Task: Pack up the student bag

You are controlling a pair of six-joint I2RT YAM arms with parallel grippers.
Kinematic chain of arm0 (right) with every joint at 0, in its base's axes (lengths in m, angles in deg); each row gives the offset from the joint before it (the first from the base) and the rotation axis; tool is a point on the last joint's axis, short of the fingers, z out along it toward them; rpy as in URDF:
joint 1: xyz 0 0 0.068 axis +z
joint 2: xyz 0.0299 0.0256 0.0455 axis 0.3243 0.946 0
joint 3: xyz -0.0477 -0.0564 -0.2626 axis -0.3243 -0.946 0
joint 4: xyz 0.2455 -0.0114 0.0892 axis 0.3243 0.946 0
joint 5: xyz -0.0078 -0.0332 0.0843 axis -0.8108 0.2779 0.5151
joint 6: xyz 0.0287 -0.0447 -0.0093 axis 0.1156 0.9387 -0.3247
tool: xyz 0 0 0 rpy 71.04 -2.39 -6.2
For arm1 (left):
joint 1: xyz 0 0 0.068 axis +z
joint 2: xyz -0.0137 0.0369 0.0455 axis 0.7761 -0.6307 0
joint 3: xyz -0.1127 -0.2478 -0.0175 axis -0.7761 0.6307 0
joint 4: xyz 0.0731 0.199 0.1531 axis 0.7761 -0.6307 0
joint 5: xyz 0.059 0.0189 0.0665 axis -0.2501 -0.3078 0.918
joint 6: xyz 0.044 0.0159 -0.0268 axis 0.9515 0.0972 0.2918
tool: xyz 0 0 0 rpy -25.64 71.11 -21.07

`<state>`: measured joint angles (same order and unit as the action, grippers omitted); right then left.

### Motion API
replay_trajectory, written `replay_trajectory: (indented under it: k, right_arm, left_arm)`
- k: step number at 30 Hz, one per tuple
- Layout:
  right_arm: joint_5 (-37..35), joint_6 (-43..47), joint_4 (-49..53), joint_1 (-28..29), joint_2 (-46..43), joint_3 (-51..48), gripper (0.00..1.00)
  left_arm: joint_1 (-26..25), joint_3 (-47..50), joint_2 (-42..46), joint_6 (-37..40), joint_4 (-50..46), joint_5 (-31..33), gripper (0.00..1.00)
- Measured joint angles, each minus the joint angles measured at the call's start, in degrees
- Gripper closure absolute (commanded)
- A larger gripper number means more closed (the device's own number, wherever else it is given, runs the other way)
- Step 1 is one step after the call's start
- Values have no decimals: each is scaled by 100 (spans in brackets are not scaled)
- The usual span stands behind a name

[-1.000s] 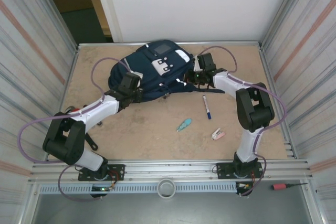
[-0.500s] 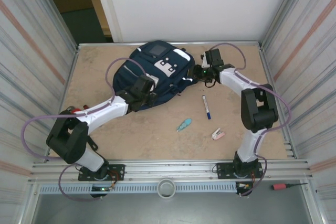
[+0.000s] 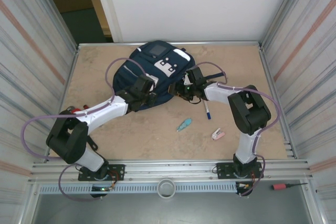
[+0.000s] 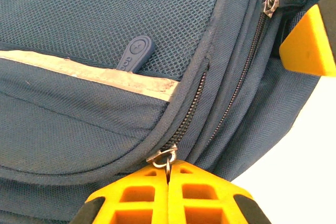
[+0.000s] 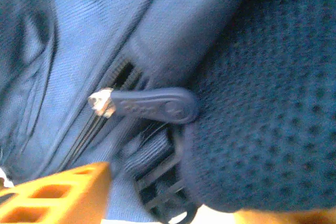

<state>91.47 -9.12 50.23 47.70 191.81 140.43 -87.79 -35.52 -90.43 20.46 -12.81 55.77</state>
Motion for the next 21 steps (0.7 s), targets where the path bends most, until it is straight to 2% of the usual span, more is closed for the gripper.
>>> replay_trajectory:
  k: [1, 3, 5, 14, 21]
  right_arm:
    - [4, -28, -13, -24, 24, 0, 78]
    - [63, -15, -17, -74, 31, 0, 86]
    - [118, 39, 9, -116, 31, 0, 89]
    - [522, 984, 1012, -737, 31, 555, 96]
    - [743, 1370, 1467, -938, 33, 911, 96]
  left_arm:
    - [0, 28, 22, 2, 13, 20, 100]
    - [15, 109, 74, 7, 42, 57, 100]
    - [57, 179, 118, 31, 85, 98, 100]
    - [313, 348, 260, 260, 166, 138, 100]
    - [310, 348, 260, 280, 278, -120, 100]
